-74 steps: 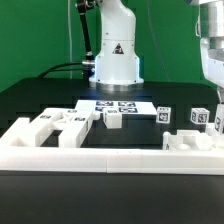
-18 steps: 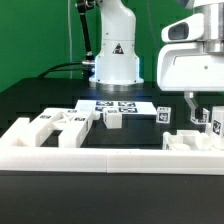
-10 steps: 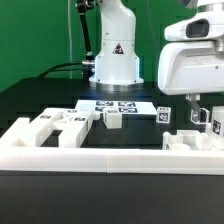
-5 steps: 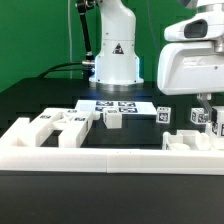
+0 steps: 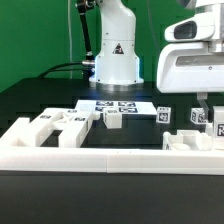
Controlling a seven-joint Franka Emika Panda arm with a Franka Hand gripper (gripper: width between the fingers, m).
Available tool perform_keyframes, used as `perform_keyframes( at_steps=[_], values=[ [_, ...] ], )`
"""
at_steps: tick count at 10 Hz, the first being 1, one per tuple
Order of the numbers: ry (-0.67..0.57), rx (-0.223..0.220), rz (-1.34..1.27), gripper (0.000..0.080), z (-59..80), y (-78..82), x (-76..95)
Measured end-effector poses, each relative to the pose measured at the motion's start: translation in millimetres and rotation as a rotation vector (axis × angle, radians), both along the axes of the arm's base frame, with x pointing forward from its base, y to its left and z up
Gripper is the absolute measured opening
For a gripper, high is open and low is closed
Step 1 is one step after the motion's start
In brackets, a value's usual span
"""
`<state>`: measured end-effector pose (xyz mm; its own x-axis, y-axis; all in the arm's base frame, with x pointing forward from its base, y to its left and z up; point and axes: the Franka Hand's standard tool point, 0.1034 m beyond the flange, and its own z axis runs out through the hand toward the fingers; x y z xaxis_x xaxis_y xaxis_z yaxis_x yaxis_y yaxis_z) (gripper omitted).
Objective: Assemble chair
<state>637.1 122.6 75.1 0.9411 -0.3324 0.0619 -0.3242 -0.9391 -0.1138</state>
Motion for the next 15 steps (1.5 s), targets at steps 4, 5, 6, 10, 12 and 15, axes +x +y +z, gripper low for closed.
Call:
perform_keyframes(
  at_steps=[4, 5, 6, 10, 12, 15],
  values=[
    [0.047, 0.052, -0.484, 0.0291, -0.5, -1.4, -0.6],
    [0.062, 0.07, -0.631, 0.0291, -0.8, -1.1, -0.8],
    [0.071, 0.078, -0.687, 0.0291, -0.8, -1.2, -0.9],
    [0.11, 0.11, -0.984, 0.0291, -1.1, -1.1, -1.0],
    [0.107, 0.108, -0.963, 0.0296, -1.1, -1.0, -0.9],
    [0.091, 0.095, -0.827, 0.0622, -0.7, -0.8, -0.8]
  ],
)
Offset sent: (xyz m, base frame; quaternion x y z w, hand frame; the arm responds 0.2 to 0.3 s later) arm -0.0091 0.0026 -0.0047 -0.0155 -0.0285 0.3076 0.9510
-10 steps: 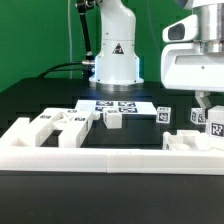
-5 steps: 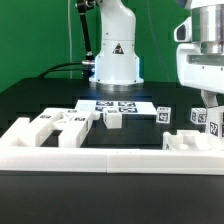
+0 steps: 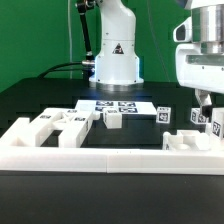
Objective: Assemble chair
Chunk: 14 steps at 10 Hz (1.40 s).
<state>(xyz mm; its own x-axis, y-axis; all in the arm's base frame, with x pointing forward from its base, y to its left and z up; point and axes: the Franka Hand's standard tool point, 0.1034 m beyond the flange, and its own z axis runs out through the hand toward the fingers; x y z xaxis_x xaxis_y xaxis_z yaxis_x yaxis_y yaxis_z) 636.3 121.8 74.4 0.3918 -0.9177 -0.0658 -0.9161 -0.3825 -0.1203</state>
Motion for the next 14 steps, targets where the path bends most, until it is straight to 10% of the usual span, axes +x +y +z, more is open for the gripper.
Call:
perform_keyframes(
  at_steps=[14],
  values=[
    [-0.111, -0.163, 1.288, 0.0649, 4.1, 6.5, 2.9]
  ],
)
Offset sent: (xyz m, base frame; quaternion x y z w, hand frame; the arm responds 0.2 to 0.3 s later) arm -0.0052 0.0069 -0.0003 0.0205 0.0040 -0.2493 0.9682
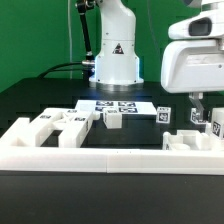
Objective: Assemble chair
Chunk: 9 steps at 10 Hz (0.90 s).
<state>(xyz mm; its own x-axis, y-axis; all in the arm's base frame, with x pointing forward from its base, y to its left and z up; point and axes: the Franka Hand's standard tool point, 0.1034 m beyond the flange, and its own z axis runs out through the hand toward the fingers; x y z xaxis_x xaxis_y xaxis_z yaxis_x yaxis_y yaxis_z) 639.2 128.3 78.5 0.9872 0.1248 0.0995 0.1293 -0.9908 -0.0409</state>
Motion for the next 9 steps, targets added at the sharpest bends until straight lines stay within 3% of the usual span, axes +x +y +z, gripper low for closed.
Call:
perform_keyframes(
  at_steps=[2, 4, 5, 6, 9],
  values=[
    [-0.007, -0.018, 0.095, 0.0649, -0.1, -4.8, 1.5],
    [-0.006, -0.018, 0.087, 0.0426, -1.5, -6.5, 1.5],
    [-0.005, -0.017, 0.083, 0.0426, -1.5, -6.5, 1.4],
    [-0.004, -0.015, 0.065, 0.0289, -1.5, -6.5, 1.4],
    [0.002, -0.001, -0.062, 0.0289, -1.6, -5.8, 1.3]
  ],
)
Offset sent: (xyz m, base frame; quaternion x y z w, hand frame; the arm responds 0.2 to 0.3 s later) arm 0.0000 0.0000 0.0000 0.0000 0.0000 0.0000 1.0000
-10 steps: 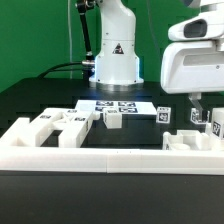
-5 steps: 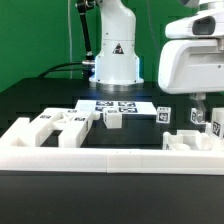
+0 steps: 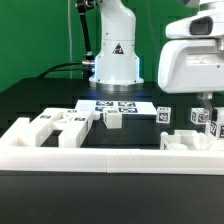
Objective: Assemble chair
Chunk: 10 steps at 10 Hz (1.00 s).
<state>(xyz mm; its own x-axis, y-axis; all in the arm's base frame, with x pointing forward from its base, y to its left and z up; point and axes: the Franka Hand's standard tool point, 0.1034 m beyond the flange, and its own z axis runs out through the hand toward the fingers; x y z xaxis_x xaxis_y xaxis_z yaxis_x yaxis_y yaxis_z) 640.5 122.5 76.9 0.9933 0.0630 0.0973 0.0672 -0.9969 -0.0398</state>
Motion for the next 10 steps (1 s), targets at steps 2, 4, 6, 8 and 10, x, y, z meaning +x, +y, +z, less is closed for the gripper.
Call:
perform_keyframes(
  at_steps=[2, 4, 6, 8, 10],
  values=[
    [0.006, 0.013, -0.112, 0.0289, 0.0, 0.6, -0.1],
    [0.016, 0.033, -0.307, 0.029, -0.7, 1.8, -0.7],
    [0.024, 0.046, -0.468, 0.029, -1.1, 1.3, -1.1],
    [0.038, 0.066, -0.729, 0.029, -1.8, 1.9, -2.4],
    [0.047, 0.089, -0.937, 0.029, -2.1, 2.8, -4.0]
  ],
)
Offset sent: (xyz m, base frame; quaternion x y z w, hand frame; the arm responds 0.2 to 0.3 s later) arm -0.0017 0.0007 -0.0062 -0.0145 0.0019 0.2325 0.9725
